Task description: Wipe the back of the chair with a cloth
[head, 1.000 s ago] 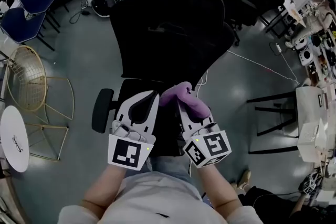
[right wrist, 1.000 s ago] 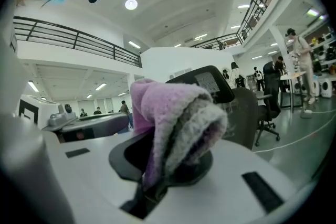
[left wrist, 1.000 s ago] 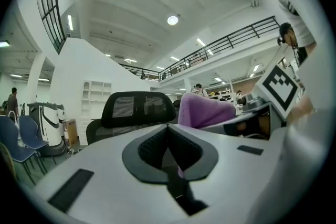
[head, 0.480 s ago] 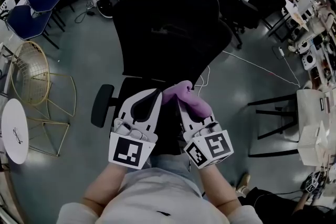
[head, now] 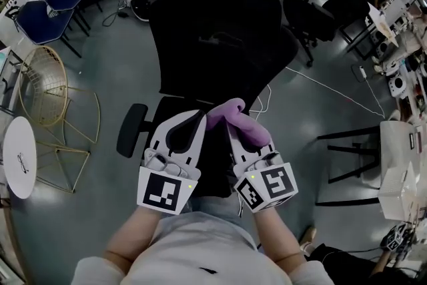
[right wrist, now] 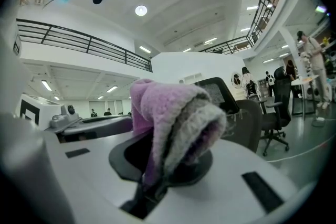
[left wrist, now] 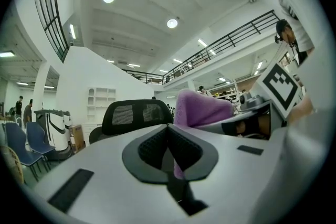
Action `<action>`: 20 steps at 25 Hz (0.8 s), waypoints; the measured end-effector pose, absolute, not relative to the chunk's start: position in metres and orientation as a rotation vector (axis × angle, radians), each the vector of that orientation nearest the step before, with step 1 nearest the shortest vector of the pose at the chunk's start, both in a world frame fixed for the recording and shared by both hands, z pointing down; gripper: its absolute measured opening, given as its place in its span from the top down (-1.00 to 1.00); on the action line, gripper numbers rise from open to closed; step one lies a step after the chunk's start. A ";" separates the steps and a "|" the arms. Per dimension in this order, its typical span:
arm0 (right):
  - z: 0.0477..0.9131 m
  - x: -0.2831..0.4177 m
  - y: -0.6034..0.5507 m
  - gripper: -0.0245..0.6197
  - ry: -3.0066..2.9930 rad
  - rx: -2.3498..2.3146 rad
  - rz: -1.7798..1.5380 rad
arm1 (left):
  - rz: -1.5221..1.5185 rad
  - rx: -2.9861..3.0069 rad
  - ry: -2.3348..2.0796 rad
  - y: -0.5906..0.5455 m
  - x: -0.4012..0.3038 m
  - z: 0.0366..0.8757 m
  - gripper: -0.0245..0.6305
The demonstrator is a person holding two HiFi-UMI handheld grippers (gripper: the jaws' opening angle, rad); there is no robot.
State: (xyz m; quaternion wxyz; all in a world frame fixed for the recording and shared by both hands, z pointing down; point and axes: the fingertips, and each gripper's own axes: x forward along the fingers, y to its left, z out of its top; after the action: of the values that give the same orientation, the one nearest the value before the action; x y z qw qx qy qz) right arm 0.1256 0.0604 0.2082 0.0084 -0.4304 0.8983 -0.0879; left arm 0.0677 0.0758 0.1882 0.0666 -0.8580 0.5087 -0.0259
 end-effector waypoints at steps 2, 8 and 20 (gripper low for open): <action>0.206 0.125 0.060 0.76 2.812 -1.331 -0.267 | -0.071 -2.580 1.549 0.076 0.067 0.187 0.88; 0.201 0.125 0.060 0.76 2.817 -1.304 -0.265 | -0.070 -2.562 1.576 0.078 0.066 0.185 0.88; 0.201 0.117 0.065 0.76 2.841 -1.275 -0.240 | -0.058 -2.550 1.604 0.081 0.061 0.184 0.88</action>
State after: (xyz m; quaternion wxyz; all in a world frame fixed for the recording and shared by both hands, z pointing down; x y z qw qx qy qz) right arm 0.1168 0.0647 0.2010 0.0091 -0.4084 0.9095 -0.0770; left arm 0.0611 0.0814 0.1841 0.0644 -0.8445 0.5313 -0.0192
